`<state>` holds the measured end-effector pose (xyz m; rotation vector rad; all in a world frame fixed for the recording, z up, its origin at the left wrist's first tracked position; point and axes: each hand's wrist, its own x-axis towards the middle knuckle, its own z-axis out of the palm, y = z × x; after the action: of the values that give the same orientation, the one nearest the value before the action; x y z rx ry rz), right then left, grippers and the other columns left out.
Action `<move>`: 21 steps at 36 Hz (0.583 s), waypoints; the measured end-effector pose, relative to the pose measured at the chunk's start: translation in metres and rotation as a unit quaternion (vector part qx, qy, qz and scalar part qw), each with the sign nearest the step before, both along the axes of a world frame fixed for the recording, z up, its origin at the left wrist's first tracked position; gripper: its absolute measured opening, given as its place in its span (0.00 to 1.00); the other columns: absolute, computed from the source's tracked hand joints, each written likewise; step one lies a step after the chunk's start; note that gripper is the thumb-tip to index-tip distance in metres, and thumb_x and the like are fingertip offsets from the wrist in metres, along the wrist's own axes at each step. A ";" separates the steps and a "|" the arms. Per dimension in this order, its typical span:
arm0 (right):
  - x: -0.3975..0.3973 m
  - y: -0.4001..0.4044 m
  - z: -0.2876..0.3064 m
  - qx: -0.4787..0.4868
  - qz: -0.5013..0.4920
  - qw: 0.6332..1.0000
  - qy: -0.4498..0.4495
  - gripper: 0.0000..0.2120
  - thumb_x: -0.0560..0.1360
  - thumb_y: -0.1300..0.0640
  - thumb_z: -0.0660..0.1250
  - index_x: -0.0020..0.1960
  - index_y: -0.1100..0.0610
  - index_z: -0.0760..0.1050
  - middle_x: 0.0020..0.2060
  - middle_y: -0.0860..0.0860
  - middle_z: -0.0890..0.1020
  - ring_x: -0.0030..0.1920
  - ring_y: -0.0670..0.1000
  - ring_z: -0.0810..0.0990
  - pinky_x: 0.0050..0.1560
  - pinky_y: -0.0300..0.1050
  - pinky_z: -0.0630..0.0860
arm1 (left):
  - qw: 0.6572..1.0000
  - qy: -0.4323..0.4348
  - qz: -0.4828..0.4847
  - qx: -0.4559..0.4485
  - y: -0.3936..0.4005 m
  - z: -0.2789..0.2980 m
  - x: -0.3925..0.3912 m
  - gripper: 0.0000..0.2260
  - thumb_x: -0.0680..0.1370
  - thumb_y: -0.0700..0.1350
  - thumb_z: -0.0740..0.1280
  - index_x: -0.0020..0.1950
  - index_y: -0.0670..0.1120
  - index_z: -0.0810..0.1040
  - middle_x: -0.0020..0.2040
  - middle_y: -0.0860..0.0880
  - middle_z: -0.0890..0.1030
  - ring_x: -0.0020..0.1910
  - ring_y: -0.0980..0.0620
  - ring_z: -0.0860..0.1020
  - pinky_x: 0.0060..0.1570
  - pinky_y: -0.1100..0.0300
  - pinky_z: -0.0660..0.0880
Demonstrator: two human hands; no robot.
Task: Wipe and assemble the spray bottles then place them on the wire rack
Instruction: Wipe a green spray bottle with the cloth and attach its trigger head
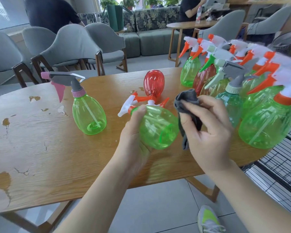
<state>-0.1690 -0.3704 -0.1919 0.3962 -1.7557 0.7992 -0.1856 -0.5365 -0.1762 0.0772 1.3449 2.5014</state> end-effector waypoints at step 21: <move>-0.031 -0.032 0.021 -0.077 -0.040 0.993 -0.081 0.09 0.79 0.62 0.72 0.58 0.62 0.85 0.53 0.55 0.83 0.53 0.45 0.79 0.57 0.30 0.73 | 0.888 0.244 0.013 -0.389 -0.038 -0.002 0.011 0.28 0.69 0.55 0.75 0.69 0.59 0.74 0.54 0.55 0.85 0.54 0.54 0.84 0.52 0.57 0.80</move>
<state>-0.1999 -0.4021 -0.1706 0.1600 -1.8324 0.9243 -0.1747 -0.5750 -0.1780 0.5361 2.4570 1.8218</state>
